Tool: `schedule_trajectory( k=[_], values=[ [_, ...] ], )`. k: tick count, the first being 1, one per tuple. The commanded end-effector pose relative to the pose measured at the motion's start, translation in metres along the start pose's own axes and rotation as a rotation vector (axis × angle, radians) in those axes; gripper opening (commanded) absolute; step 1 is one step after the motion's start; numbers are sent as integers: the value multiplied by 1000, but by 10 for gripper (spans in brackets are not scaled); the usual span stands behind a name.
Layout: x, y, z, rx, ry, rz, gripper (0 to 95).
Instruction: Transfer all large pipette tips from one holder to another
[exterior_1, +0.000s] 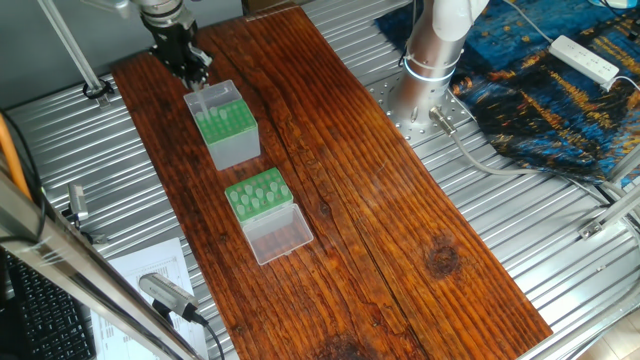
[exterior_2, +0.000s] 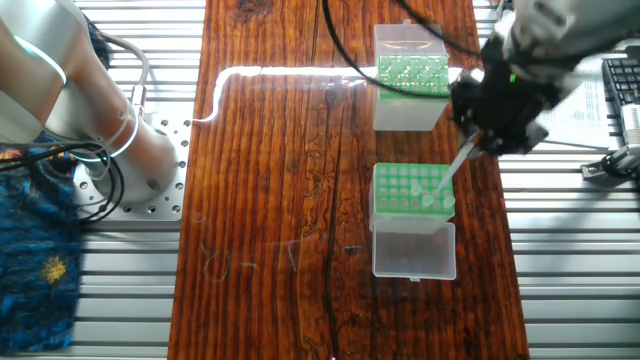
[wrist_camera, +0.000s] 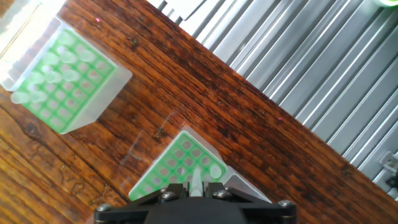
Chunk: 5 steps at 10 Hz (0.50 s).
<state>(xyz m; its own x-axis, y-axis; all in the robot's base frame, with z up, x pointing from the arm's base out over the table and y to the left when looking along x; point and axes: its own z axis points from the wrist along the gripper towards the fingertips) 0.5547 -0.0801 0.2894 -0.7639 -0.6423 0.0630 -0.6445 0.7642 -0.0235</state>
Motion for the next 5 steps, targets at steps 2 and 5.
schedule_trajectory(
  k=[2, 5],
  values=[
    [-7, 14, -23, 22, 23, -2, 0],
    [-22, 33, -43, 24, 11, 3, 0]
  ],
)
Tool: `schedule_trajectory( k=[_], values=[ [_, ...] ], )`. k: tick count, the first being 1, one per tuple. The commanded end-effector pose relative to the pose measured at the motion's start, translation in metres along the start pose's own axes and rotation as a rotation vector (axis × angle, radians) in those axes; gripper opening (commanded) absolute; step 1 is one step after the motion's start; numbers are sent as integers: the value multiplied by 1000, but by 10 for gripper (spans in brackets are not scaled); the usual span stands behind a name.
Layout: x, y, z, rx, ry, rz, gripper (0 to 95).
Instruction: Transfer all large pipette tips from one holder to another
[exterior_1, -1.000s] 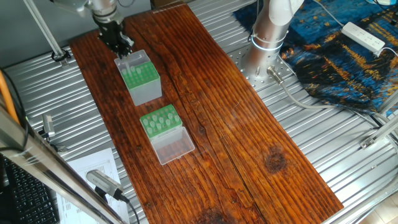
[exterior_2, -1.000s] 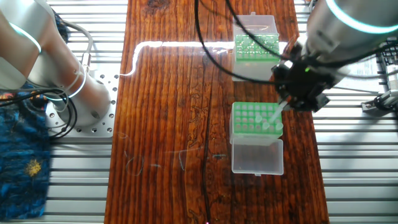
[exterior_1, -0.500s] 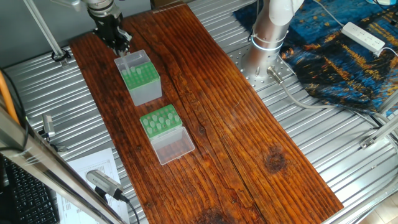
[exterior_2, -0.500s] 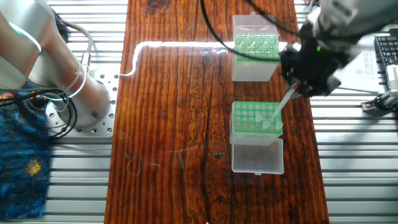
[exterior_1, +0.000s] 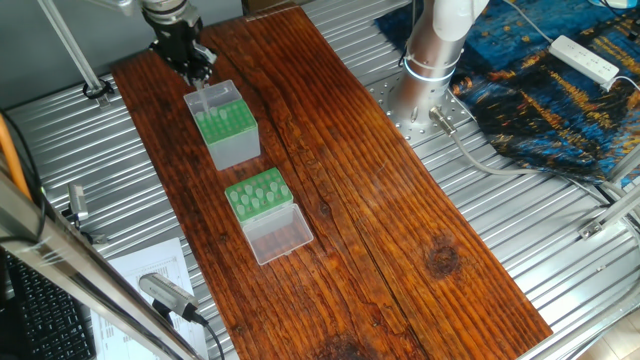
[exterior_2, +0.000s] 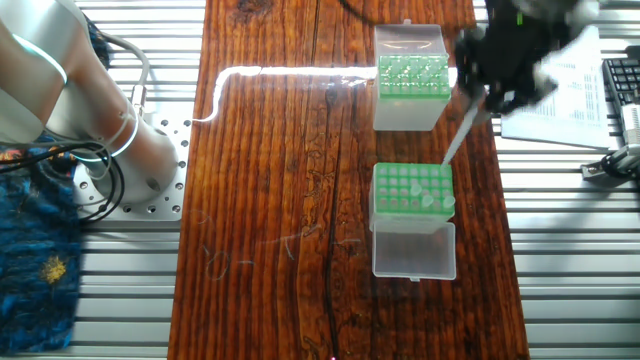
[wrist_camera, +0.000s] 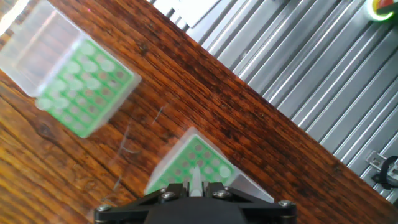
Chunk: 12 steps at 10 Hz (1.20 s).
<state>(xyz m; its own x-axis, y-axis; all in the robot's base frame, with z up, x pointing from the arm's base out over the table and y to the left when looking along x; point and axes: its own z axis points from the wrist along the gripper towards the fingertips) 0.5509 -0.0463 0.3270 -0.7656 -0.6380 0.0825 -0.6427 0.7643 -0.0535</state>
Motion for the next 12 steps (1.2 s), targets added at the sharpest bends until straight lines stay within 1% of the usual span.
schedule_trajectory(
  k=[1, 2, 3, 4, 5, 6, 8, 9, 11, 12],
  values=[
    [-15, 16, -8, -15, -28, 18, 0],
    [-23, 24, -9, -24, -41, 35, 0],
    [-36, 35, -10, -41, -54, 63, 0],
    [-48, 47, -8, -56, -59, 96, 0],
    [-54, 55, -7, -59, -59, 118, 0],
    [-58, 66, -3, -54, -56, 140, 0],
    [-54, 78, 1, -65, -64, 172, 0],
    [-53, 82, 3, -82, -79, 185, 0],
    [-58, 89, 4, -93, -85, 203, 0],
    [-60, 92, 4, -94, -84, 213, 0]
  ],
)
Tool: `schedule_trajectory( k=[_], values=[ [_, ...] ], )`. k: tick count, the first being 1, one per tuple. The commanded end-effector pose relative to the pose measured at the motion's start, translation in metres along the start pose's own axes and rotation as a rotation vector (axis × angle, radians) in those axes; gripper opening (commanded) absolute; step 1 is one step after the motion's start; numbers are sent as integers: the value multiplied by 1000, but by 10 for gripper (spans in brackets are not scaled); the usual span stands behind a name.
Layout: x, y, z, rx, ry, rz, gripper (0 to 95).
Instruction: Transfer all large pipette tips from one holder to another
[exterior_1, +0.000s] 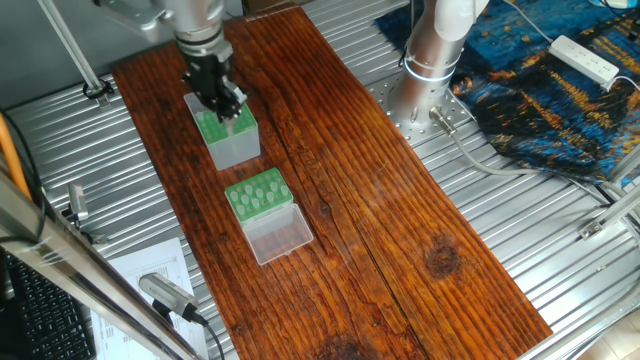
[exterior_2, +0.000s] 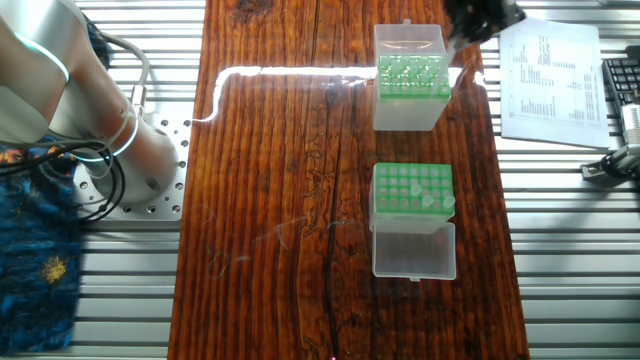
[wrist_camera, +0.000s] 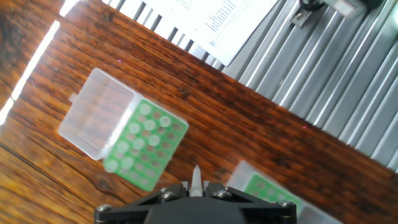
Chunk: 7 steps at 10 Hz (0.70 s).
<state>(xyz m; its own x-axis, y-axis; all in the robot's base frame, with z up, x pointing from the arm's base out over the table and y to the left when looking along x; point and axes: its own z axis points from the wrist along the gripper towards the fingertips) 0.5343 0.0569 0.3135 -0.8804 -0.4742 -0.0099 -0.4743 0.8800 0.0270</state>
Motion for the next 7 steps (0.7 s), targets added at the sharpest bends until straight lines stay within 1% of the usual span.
schedule_trajectory(
  k=[1, 4, 5, 7],
  values=[
    [-6, 5, 2, -4, 6, 16, 0],
    [-11, 14, 6, -6, -1, 22, 0],
    [-13, 18, 8, -6, -9, 29, 0],
    [-14, 19, 9, -13, -16, 19, 0]
  ],
)
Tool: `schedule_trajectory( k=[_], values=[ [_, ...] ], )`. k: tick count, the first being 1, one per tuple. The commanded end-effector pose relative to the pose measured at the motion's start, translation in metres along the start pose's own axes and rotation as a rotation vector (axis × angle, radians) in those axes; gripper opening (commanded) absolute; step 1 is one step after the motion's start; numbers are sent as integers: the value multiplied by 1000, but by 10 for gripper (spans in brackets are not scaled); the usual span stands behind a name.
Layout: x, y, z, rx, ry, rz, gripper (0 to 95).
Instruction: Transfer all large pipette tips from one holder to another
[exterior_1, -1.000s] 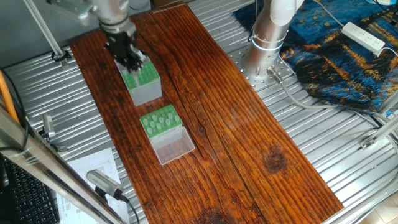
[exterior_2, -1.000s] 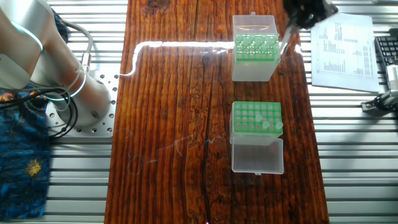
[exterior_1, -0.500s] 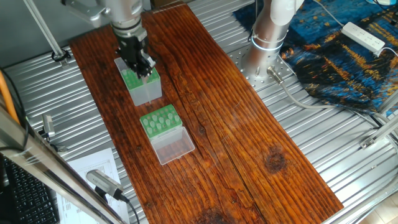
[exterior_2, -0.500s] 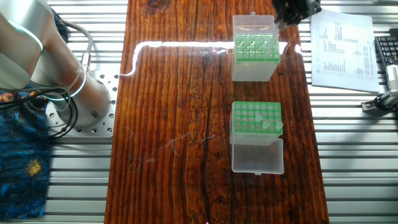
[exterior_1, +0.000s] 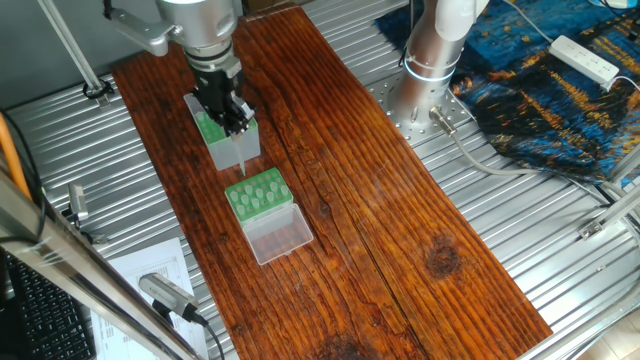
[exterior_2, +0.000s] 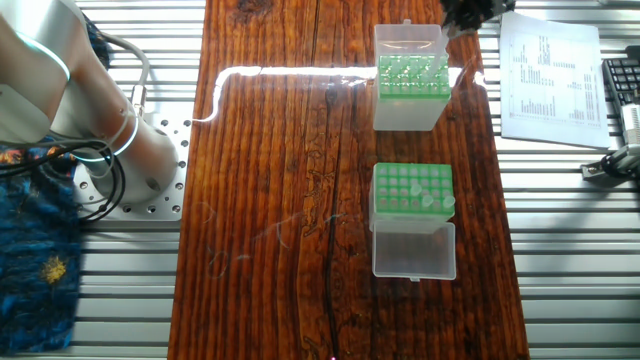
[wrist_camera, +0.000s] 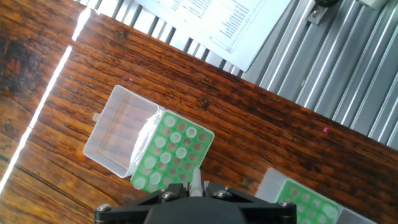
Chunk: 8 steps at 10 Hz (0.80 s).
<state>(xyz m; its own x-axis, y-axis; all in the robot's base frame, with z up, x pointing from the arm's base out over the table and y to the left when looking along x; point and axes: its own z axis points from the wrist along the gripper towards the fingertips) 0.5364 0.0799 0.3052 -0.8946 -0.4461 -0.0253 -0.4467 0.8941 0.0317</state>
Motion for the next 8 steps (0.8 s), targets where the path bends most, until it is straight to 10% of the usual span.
schedule_trajectory(
  k=[1, 8],
  values=[
    [-2, 1, 1, -13, 0, -7, 0],
    [-6, 4, 5, -22, 4, 26, 0]
  ],
)
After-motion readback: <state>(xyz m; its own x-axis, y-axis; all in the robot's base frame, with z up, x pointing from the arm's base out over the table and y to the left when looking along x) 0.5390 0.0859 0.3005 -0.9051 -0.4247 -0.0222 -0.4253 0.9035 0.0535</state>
